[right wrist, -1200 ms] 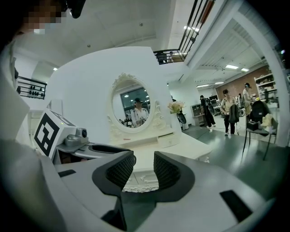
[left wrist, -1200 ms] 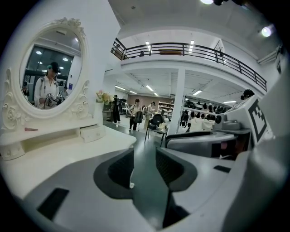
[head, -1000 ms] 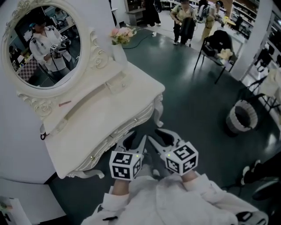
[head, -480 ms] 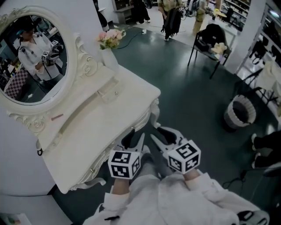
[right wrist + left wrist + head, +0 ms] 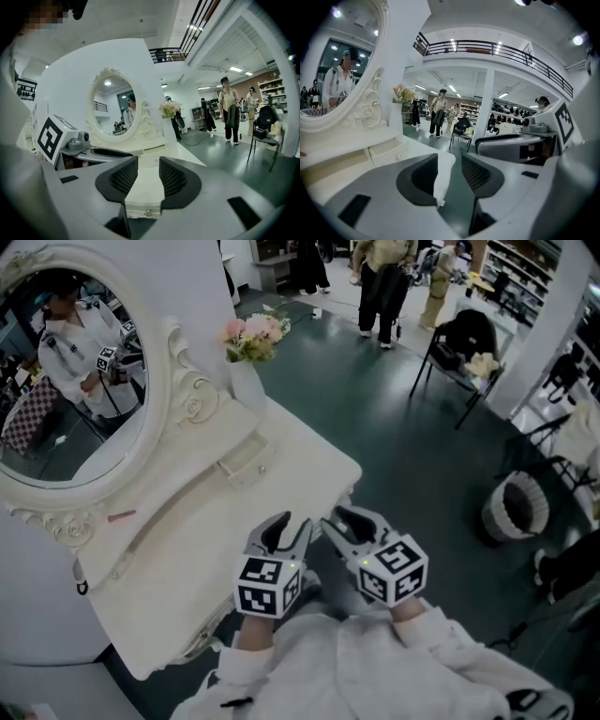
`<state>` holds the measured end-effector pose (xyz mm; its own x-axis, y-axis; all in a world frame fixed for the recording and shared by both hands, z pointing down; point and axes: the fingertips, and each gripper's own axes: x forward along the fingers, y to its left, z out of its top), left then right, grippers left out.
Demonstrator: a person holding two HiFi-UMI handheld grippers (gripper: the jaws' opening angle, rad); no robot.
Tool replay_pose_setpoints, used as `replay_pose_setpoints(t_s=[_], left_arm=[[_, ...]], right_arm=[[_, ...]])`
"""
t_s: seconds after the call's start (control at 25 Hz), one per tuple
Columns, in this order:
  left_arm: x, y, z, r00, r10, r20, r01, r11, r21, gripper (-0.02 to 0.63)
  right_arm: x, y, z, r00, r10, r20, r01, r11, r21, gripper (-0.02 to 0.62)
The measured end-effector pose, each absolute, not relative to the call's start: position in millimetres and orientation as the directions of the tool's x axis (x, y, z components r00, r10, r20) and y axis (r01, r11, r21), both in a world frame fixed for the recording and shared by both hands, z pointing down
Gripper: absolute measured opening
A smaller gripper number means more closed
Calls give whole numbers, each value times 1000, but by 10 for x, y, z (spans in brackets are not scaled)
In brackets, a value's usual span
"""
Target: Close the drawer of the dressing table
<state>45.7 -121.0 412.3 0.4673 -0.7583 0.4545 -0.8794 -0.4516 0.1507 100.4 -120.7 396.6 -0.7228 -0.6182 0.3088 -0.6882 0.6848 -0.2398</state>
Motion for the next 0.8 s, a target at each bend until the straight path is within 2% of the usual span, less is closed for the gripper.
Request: replay_pose_setpoints(t_s=[0.4, 0.8], left_arm=[[-10, -1985, 4063, 454, -781, 430, -888, -433, 151, 138], [-353, -2237, 4203, 423, -791, 442, -906, -384, 178, 138]], right_arm=[[513, -1987, 3936, -737, -598, 316, -670, 710, -216, 120], [108, -2274, 4020, -772, -543, 331, -623, 750, -221, 118]])
